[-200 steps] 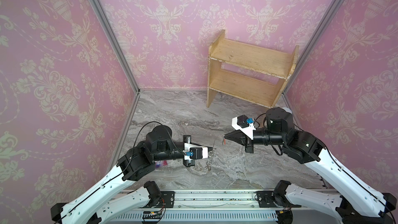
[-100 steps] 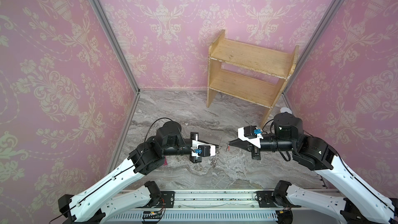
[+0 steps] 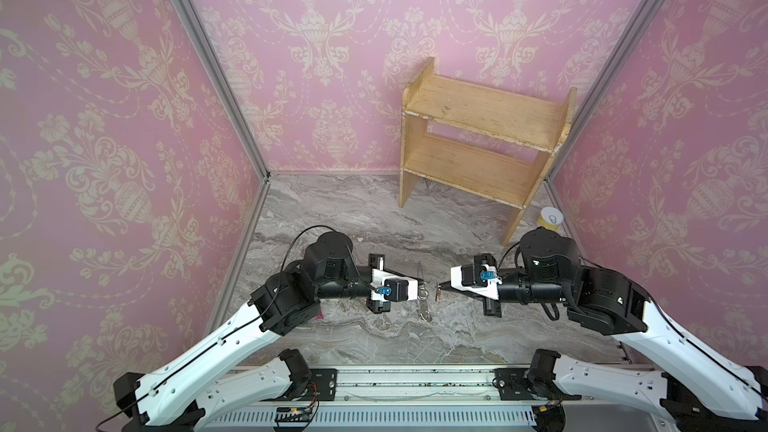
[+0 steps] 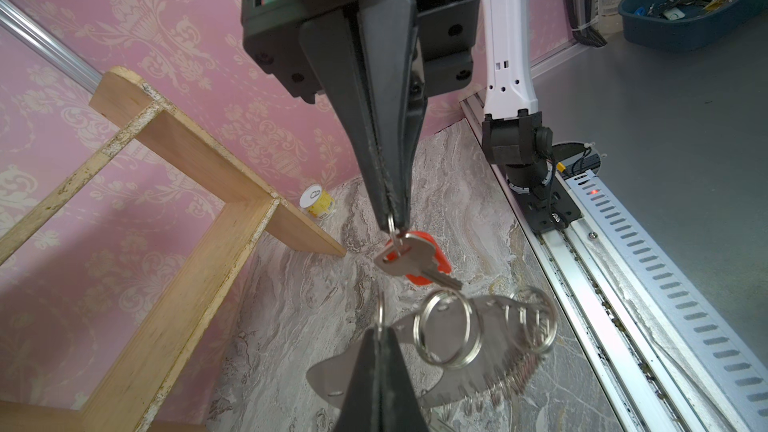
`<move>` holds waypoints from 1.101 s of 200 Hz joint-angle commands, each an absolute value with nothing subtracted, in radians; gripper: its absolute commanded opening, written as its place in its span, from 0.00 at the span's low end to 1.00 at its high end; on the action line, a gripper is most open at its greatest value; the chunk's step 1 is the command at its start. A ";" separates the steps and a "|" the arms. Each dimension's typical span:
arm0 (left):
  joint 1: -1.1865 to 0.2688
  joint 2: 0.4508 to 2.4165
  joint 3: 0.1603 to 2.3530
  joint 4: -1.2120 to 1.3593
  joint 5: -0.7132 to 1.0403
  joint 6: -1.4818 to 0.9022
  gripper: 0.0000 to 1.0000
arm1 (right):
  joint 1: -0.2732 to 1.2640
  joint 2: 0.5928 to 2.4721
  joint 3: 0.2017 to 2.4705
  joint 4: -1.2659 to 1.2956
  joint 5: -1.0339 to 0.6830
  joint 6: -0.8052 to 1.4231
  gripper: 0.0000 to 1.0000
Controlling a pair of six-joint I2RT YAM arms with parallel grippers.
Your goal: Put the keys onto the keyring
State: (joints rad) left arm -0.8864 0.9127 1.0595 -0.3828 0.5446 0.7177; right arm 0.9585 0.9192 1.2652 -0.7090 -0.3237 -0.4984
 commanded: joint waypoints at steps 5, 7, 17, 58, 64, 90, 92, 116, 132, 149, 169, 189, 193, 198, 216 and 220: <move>-0.879 0.914 1.093 -0.370 0.563 0.732 0.00 | 0.970 0.907 1.268 -0.682 -0.294 -0.518 0.00; -0.879 0.913 1.092 -0.369 0.563 0.731 0.00 | 0.970 0.908 1.268 -0.681 -0.294 -0.518 0.00; -0.880 0.913 1.091 -0.368 0.563 0.731 0.00 | 0.971 0.910 1.271 -0.680 -0.293 -0.518 0.00; -0.880 0.909 1.088 -0.364 0.569 0.732 0.00 | 0.979 0.920 1.268 -0.662 -0.291 -0.519 0.00; -0.879 0.911 1.088 -0.364 0.569 0.732 0.00 | 0.979 0.921 1.267 -0.657 -0.290 -0.519 0.00; -0.879 0.908 1.088 -0.364 0.574 0.731 0.00 | 0.982 0.931 1.266 -0.651 -0.292 -0.520 0.00; -0.879 0.908 1.088 -0.363 0.574 0.731 0.00 | 0.983 0.931 1.266 -0.650 -0.293 -0.521 0.00; -0.879 0.908 1.088 -0.365 0.575 0.733 0.00 | 0.983 0.940 1.266 -0.646 -0.295 -0.523 0.00; -0.879 0.908 1.088 -0.365 0.577 0.731 0.00 | 0.982 0.942 1.267 -0.644 -0.293 -0.525 0.00; -0.879 0.907 1.088 -0.365 0.577 0.731 0.00 | 0.982 0.945 1.269 -0.643 -0.294 -0.525 0.00; -0.879 0.907 1.089 -0.367 0.578 0.731 0.00 | 0.982 0.948 1.271 -0.644 -0.295 -0.526 0.00; -0.879 0.906 1.089 -0.367 0.580 0.732 0.00 | 0.982 0.951 1.271 -0.644 -0.290 -0.526 0.00; -0.879 0.905 1.089 -0.367 0.581 0.732 0.00 | 0.982 0.952 1.271 -0.645 -0.290 -0.526 0.00; -0.879 0.905 1.090 -0.368 0.582 0.732 0.00 | 0.982 0.952 1.270 -0.643 -0.289 -0.526 0.00; -0.879 0.903 1.091 -0.370 0.584 0.731 0.00 | 0.982 0.957 1.273 -0.643 -0.288 -0.527 0.00; -0.880 0.903 1.091 -0.370 0.586 0.731 0.00 | 0.982 0.959 1.274 -0.643 -0.287 -0.528 0.00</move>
